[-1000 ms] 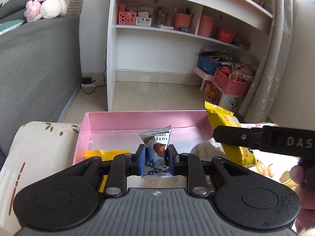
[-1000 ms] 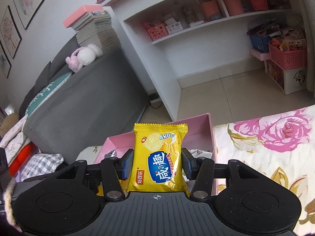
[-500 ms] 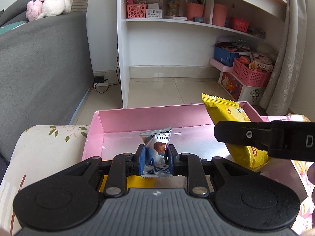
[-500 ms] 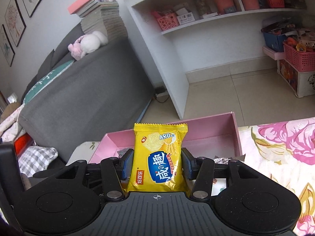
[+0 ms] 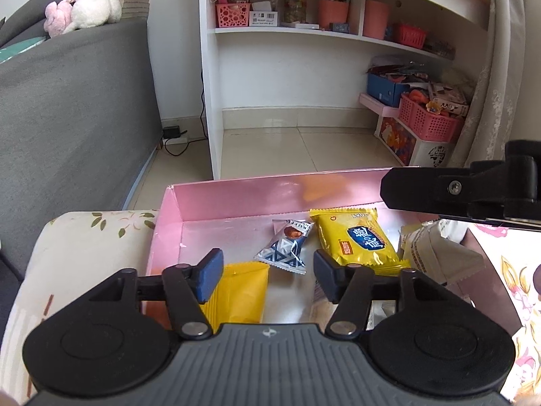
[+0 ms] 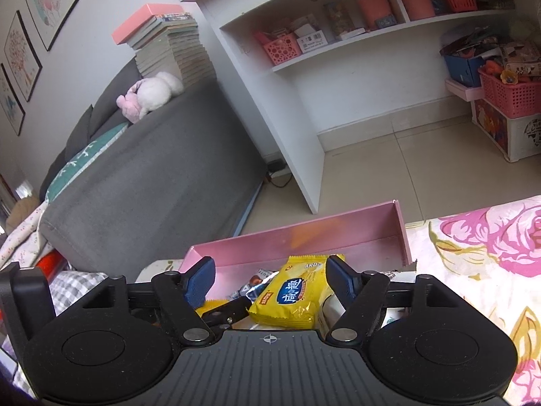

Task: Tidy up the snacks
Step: 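Open both grippers to drop the candy and cracker pack into the box, then withdraw both grippers from the box back over the remaining snacks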

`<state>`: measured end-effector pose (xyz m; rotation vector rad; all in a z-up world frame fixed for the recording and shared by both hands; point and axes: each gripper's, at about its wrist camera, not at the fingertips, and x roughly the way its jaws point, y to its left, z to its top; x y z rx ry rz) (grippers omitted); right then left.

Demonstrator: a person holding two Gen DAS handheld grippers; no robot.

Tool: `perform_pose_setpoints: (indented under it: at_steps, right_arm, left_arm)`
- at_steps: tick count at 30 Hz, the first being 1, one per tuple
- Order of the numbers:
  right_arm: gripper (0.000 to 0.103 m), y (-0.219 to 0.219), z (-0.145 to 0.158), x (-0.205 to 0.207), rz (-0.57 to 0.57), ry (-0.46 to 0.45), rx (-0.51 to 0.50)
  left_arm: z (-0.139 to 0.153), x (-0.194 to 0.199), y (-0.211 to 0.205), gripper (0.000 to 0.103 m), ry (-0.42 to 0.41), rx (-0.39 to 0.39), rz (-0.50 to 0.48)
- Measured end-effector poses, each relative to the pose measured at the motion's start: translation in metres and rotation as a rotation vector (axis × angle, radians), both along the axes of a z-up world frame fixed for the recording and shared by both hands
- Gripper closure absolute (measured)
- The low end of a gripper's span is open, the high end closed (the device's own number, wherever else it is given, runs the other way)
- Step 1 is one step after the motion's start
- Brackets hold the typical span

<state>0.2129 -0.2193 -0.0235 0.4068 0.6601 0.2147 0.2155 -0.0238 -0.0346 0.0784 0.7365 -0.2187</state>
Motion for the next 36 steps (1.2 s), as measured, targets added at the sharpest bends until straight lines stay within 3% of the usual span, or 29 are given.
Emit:
perform_pose_setpoints:
  at_steps: [2, 12, 19, 21, 27, 31, 36]
  right_arm:
    - [0.023, 0.002, 0.005, -0.005, -0.007, 0.003, -0.018]
    - [0.015, 0.009, 0.029, -0.039, -0.022, 0.011, -0.047]
    - [0.011, 0.025, 0.032, -0.072, 0.015, 0.059, -0.211]
    - [0.01, 0.031, 0.032, -0.081, 0.026, 0.061, -0.261]
    - [0.009, 0.041, 0.028, -0.109, 0.047, 0.095, -0.283]
    - [0.009, 0.048, 0.021, -0.136, -0.009, 0.081, -0.331]
    - [0.009, 0.057, 0.008, -0.159, 0.042, 0.075, -0.398]
  left_arm:
    - [0.004, -0.004, 0.003, 0.034, 0.004, -0.015, -0.006]
    - [0.024, -0.036, 0.018, 0.018, 0.018, -0.03, 0.005]
    - [0.031, -0.062, 0.034, 0.006, 0.038, -0.043, 0.037]
    - [0.031, -0.07, 0.038, 0.005, 0.052, -0.038, 0.044]
    - [0.025, -0.09, 0.05, 0.002, 0.112, -0.037, 0.058]
    - [0.023, -0.109, 0.055, 0.001, 0.063, -0.018, 0.073]
    - [0.021, -0.121, 0.061, 0.001, 0.049, -0.019, 0.063]
